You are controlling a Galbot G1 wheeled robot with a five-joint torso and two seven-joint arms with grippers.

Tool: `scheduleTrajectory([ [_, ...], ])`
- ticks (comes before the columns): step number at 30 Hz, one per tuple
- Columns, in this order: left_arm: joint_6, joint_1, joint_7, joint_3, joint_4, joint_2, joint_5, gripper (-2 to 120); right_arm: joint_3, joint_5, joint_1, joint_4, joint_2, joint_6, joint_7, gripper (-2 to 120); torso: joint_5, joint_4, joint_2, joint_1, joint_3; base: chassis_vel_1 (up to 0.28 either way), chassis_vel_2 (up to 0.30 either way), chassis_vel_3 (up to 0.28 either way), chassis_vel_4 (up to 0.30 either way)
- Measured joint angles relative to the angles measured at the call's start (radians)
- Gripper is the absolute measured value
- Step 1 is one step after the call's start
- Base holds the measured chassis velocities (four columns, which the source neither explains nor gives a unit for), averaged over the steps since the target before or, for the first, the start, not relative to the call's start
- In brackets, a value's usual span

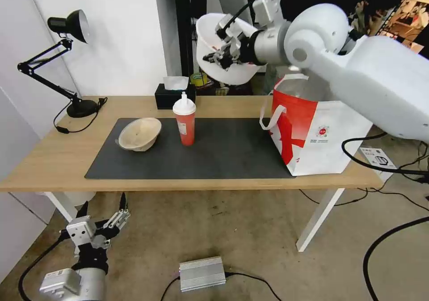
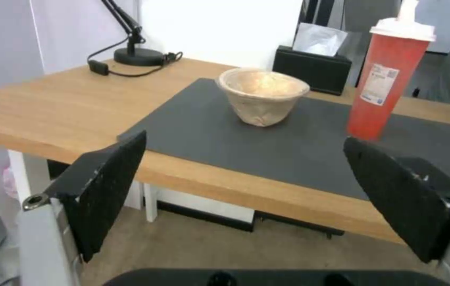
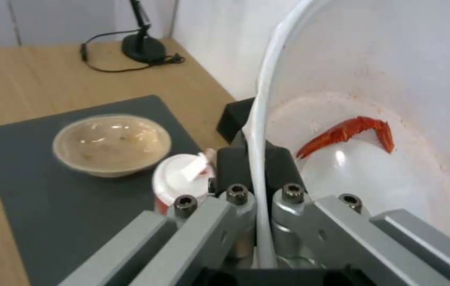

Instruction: Pick up the trash from the table and place it into the takeout bag.

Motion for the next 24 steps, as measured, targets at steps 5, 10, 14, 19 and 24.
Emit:
scheduleTrajectory([
  [5,0.0,0.011,0.0,-0.003,-0.013,-0.002,0.003,100,-0.004,0.003,0.015,0.005,-0.036,-0.001,0.0,0,0.0,0.0001,0.0,0.0,0.0,0.0,0.0,0.0,0.0],
  [10,0.0,0.015,0.0,-0.003,-0.014,-0.004,0.007,100,-0.006,0.003,0.017,0.022,-0.079,-0.001,0.0,0,0.0001,0.0,0.0,0.0,0.0,0.0,0.0,0.0,0.0],
  [14,-0.001,0.016,0.0,-0.003,-0.014,-0.002,0.008,100,-0.007,0.002,0.01,0.03,-0.109,-0.001,0.001,0,0.0001,-0.0001,0.0,0.0,0.0,0.0,0.0,0.0,0.0],
  [19,-0.003,0.02,0.0,-0.003,-0.017,0.003,0.008,100,-0.007,0.001,-0.009,0.037,-0.14,-0.002,0.008,0,0.0,0.0,0.0,0.0,0.0,0.0,0.0,0.0,0.0],
  [24,-0.003,0.023,0.0,-0.001,-0.021,0.003,0.007,100,0.001,-0.001,-0.024,0.04,-0.164,-0.002,0.013,0,0.0,-0.0001,0.0,0.0,0.0,0.0,0.0,0.0,0.0],
])
